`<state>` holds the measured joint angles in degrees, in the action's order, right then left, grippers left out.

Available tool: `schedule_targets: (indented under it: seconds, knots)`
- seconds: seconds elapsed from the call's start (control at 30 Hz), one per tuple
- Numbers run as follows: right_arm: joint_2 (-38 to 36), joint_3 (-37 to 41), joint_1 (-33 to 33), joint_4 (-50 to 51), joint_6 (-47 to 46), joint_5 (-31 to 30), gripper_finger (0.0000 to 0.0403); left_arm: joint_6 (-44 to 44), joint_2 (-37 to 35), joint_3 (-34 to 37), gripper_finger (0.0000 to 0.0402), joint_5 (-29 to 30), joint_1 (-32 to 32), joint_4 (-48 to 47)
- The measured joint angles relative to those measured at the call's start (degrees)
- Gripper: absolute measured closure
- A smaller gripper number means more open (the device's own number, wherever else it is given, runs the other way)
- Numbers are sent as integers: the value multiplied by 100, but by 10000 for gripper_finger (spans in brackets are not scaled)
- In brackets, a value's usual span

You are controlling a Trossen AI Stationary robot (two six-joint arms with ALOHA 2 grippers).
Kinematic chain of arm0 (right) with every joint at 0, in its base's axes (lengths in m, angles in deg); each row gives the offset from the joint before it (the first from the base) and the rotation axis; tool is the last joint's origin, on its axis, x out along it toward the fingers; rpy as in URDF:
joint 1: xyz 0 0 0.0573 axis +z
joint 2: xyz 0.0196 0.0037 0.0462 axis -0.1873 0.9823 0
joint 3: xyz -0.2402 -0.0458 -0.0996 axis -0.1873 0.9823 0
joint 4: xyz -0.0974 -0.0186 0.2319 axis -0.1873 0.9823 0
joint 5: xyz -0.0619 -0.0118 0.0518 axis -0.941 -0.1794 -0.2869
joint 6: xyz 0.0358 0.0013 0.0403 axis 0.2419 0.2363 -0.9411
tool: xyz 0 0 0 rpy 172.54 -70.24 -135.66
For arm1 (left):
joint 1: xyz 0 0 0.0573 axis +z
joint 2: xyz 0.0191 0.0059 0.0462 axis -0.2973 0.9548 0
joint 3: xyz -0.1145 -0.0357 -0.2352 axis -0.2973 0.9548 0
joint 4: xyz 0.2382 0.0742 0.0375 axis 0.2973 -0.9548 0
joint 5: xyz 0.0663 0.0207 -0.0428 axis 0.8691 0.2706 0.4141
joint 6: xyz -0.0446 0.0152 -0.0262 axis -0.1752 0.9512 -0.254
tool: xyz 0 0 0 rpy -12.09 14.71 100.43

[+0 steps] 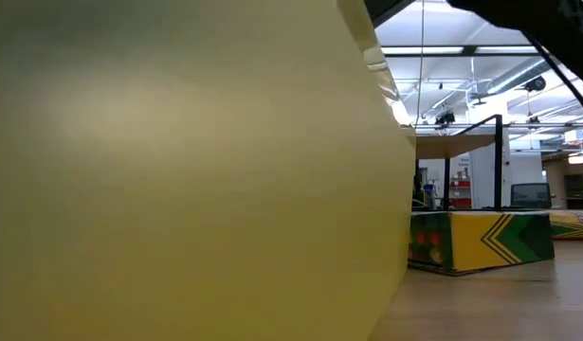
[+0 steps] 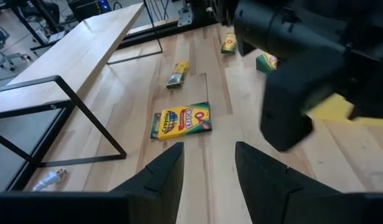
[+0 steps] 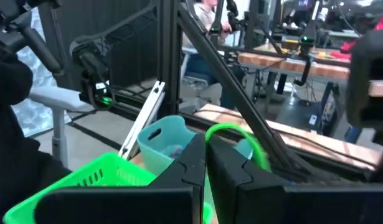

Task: Pick & Place Office Desk Supplies
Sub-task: Put the green rubberband into the blue bin

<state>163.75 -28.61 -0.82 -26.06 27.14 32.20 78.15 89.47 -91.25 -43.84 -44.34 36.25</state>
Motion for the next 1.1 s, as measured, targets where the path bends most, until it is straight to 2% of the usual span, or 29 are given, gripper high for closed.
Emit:
schedule_targets:
  seconds: [0.33, 0.47, 1.1]
  knots:
    - [1153, -1701, 0, 83, -55, 76, 394, 0, 0, 0, 254, -1, -1, -16]
    - [1420, -2168, -10, 565, -101, 86, 394, 0, -2, 0, 254, -1, -1, -19]
    - [1473, -2295, -105, 2900, -121, -1436, 394, 0, 0, 0, 254, -1, -1, -21]
